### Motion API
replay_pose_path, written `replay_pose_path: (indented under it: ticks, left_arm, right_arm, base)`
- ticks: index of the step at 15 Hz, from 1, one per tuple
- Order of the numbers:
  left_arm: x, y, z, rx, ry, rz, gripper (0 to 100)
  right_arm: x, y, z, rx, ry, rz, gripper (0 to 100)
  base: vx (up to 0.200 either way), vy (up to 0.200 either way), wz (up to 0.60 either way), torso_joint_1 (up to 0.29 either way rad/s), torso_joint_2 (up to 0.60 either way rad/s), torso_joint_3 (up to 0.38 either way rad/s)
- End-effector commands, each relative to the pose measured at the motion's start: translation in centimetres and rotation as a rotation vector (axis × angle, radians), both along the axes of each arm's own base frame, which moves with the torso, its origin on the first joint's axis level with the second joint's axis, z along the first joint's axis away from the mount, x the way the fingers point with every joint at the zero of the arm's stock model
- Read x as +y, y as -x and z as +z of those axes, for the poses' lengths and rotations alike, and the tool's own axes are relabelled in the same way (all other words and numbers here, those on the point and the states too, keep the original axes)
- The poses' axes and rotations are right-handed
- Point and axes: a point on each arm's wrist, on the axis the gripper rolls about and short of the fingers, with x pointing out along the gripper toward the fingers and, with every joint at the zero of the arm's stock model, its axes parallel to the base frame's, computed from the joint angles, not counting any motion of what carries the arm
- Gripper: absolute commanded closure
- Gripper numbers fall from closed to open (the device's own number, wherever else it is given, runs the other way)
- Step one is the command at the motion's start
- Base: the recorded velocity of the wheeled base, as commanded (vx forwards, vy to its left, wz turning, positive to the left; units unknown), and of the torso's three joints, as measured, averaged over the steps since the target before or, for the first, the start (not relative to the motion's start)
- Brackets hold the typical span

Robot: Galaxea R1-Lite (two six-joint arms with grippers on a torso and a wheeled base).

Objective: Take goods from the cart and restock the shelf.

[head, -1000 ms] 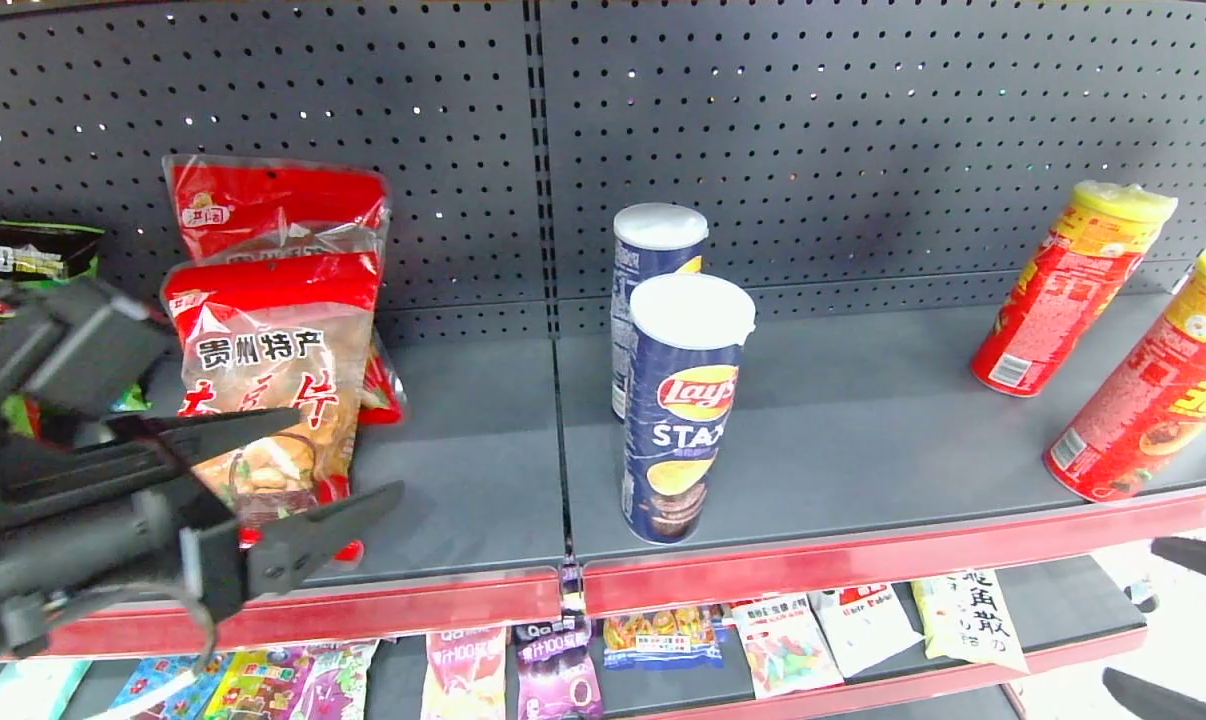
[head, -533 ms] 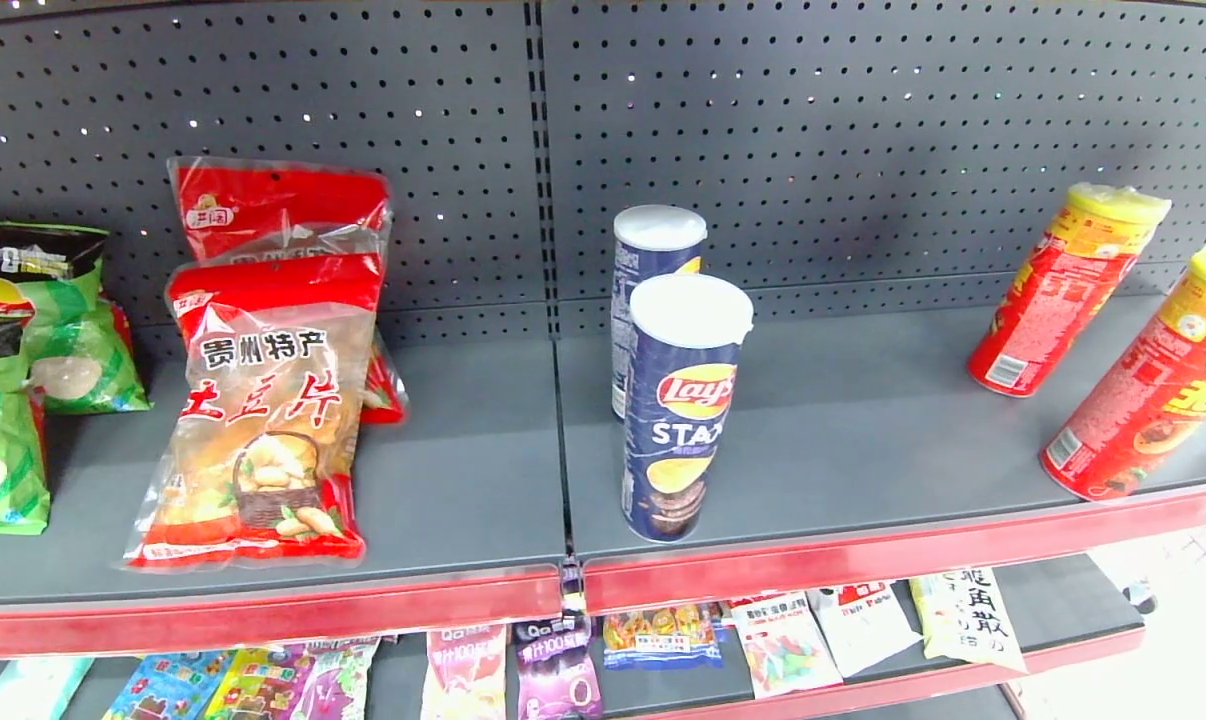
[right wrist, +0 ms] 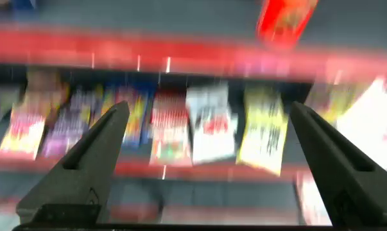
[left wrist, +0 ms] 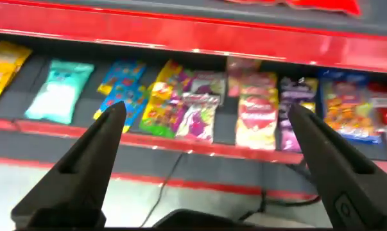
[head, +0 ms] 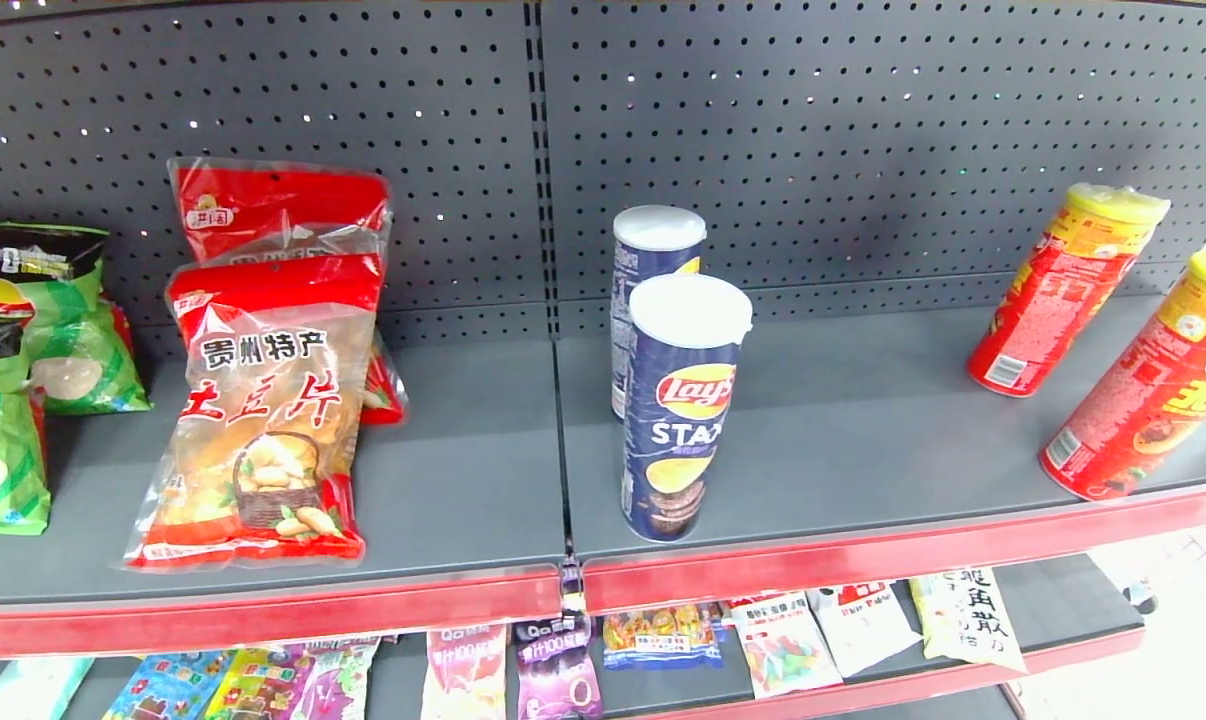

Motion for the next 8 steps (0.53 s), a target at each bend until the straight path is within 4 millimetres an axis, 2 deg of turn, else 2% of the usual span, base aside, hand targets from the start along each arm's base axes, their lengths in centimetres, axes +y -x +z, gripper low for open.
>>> replay_pose_path:
  ticks: [1,4,8]
  left_arm:
    - [-0.2,0.1,-0.5,-0.108,0.011,-0.049,0]
    - [-0.5,-1.5,-1.5,-0.235,-0.075,-0.186,0]
    - [-0.4,-1.8,-1.8,-0.265,-0.058,-0.145,0]
  right_arm:
    - [0.0,-0.2,-1.5,0.01,-0.026,0.013,0]
    - [0.1,-0.2,-2.0,0.026,-0.031,0.052,0]
    - [0.0,-0.2,-2.1,0.041,-0.094,-0.018,0]
  base:
    - [0.0,0.0,0.0,0.0,0.0,0.0]
    - [0.0,0.0,0.0,0.0,0.0,0.0]
    - [0.0,0.0,0.0,0.0,0.0,0.0]
